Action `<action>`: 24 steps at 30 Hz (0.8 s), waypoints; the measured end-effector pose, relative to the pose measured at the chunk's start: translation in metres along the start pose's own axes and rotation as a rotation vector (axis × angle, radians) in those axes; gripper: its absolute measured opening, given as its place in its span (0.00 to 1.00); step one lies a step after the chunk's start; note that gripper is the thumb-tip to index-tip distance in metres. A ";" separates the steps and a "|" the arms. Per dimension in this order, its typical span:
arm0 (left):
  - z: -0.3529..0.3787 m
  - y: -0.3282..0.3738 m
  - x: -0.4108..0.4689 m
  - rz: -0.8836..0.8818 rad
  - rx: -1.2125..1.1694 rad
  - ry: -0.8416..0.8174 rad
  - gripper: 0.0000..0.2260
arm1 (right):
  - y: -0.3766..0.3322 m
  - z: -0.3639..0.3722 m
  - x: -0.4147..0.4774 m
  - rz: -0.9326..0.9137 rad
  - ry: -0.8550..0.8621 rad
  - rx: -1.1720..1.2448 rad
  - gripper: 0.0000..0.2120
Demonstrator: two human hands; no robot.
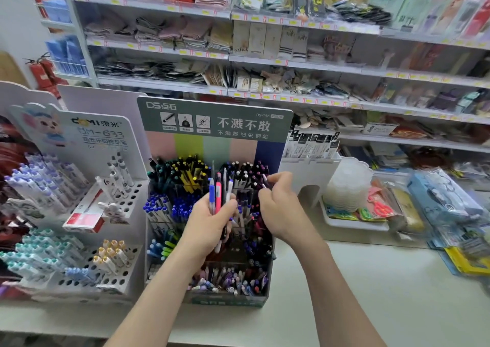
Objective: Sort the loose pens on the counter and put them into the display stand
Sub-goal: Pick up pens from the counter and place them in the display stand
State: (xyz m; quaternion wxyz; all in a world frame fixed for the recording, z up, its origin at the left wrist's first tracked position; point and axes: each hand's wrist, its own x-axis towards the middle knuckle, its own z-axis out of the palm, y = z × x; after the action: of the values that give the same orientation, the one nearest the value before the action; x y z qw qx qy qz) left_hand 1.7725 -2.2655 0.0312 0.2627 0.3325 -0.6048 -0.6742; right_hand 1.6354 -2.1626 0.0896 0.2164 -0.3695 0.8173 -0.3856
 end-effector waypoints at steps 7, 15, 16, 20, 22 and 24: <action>0.003 0.011 0.020 0.129 0.134 0.117 0.03 | -0.007 -0.007 0.047 -0.167 -0.219 -0.564 0.16; 0.000 0.023 0.038 0.111 0.131 0.077 0.02 | -0.027 -0.003 0.096 -0.281 -0.149 -1.046 0.09; 0.000 0.024 0.038 0.118 0.125 0.085 0.02 | -0.034 -0.002 0.096 -0.302 -0.143 -1.112 0.09; -0.004 0.020 0.037 0.159 0.144 0.168 0.02 | -0.047 0.002 0.097 -0.373 -0.320 -1.098 0.03; -0.006 0.017 0.037 0.173 0.165 0.195 0.01 | -0.046 -0.003 0.101 -0.377 -0.368 -0.971 0.05; -0.008 0.015 0.035 0.179 0.190 0.212 0.01 | -0.044 -0.010 0.106 -0.395 -0.311 -0.816 0.18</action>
State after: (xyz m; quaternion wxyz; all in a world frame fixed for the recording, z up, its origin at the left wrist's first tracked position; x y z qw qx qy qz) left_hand 1.7554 -2.2990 0.0408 0.3516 0.3699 -0.6621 -0.5488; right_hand 1.5805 -2.2585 0.1230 0.0961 -0.6257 0.7741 -0.0070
